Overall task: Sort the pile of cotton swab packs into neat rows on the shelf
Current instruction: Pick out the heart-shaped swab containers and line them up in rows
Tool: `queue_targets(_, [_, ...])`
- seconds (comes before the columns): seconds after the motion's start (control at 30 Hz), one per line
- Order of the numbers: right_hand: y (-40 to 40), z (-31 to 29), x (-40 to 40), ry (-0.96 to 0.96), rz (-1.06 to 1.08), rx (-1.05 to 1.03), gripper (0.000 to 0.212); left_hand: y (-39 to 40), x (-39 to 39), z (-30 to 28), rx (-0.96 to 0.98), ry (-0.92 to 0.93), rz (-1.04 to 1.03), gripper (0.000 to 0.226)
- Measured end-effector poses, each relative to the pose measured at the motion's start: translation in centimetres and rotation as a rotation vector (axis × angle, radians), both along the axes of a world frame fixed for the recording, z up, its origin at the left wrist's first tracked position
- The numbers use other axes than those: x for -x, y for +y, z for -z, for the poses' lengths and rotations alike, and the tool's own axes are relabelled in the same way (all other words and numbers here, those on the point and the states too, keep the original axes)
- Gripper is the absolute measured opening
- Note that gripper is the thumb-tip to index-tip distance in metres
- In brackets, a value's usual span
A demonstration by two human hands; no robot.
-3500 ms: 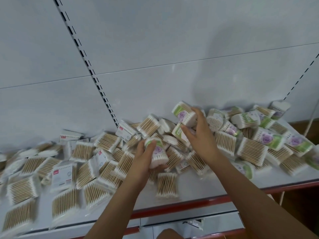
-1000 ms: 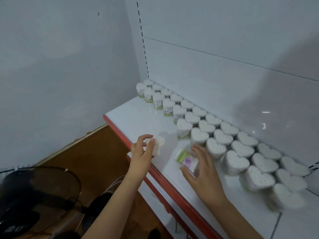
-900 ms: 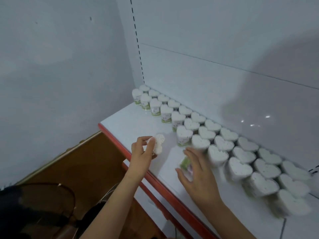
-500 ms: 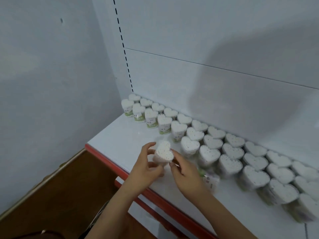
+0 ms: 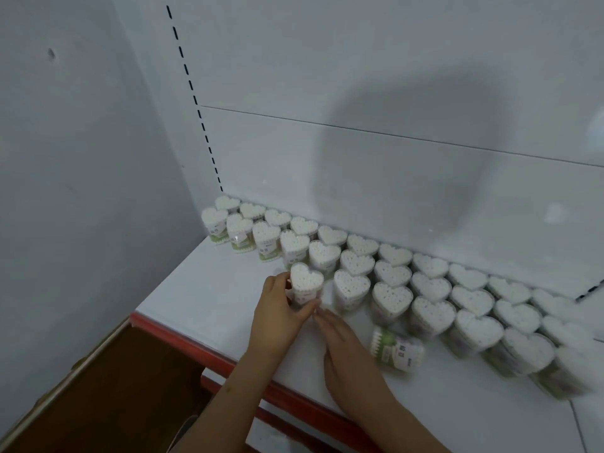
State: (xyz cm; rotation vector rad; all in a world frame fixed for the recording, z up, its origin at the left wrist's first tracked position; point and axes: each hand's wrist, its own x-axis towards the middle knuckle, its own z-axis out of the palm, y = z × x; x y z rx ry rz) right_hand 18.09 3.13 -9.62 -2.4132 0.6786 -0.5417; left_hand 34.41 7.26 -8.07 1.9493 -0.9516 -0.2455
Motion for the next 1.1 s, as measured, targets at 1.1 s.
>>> queue_targets(1.1, [-1.8, -1.4, 10.6, -0.101, 0.452, 0.153, 0.028, 1.6, 5.9, -1.2, 0.032, -0.119, 0.210, 0.030])
